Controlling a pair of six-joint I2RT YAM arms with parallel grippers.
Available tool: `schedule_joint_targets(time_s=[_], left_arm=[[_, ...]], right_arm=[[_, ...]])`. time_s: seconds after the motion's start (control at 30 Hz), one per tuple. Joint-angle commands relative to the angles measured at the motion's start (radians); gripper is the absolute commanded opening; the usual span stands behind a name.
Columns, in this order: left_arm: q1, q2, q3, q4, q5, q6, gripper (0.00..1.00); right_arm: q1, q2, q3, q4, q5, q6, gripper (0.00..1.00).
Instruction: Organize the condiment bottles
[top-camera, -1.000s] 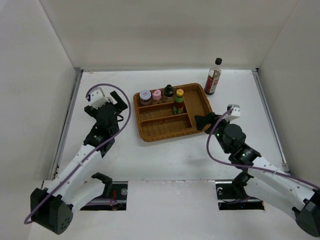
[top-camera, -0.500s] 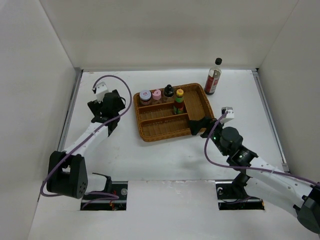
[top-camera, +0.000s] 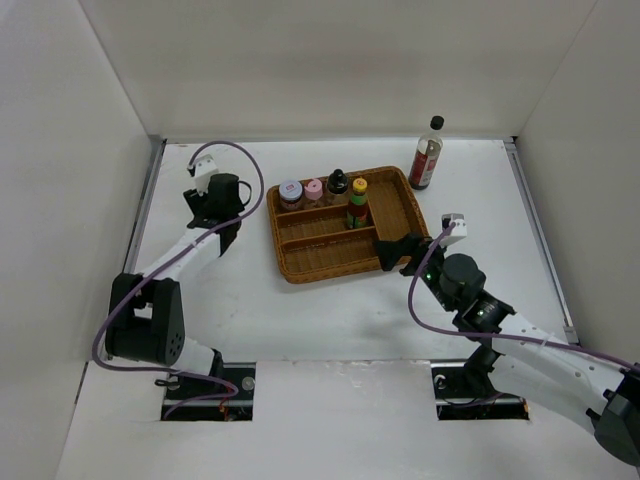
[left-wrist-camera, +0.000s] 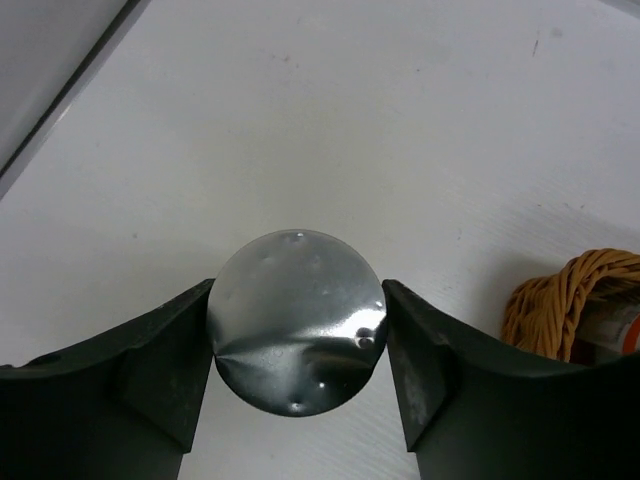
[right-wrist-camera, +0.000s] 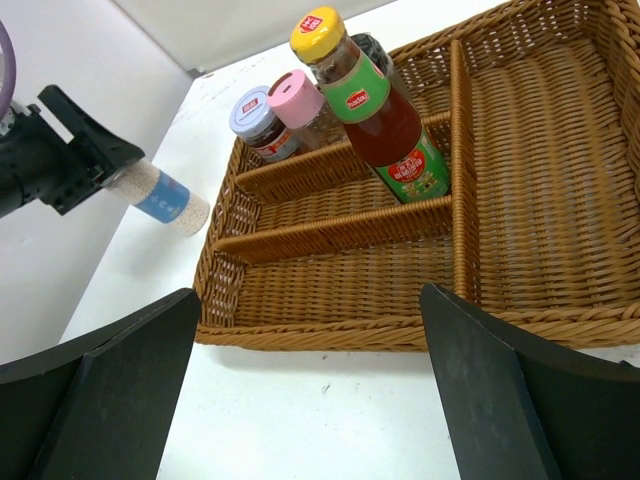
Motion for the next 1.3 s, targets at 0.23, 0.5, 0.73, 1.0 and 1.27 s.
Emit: schedule_joint_targets(time_s=[0.23, 0.5, 0.73, 1.0, 1.27], left_arm=[[-0.081, -0.291, 0.034, -0.018, -0.021, 0.026, 0.45], [-0.33, -0.287, 0.106, -0.041, -0.038, 0.014, 0.44], [-0.436, -0.181, 0.142, 0.066, -0.053, 0.013, 0.44], [-0.444, -0.08, 0.131, 0.115, -0.005, 0.01, 0.45], [-0.47, 0.028, 0.061, 0.16, -0.015, 0.003, 0.53]], right_arm=[[0.007, 0.003, -0.014, 0.068, -0.01, 0.011, 0.98], [0.001, 0.014, -0.016, 0.071, -0.004, 0.011, 0.99], [-0.004, 0.008, -0.02, 0.072, -0.004, 0.016, 0.99], [-0.001, 0.012, -0.019, 0.075, -0.007, 0.016, 0.99], [-0.008, 0.023, -0.019, 0.075, 0.004, 0.011, 0.99]])
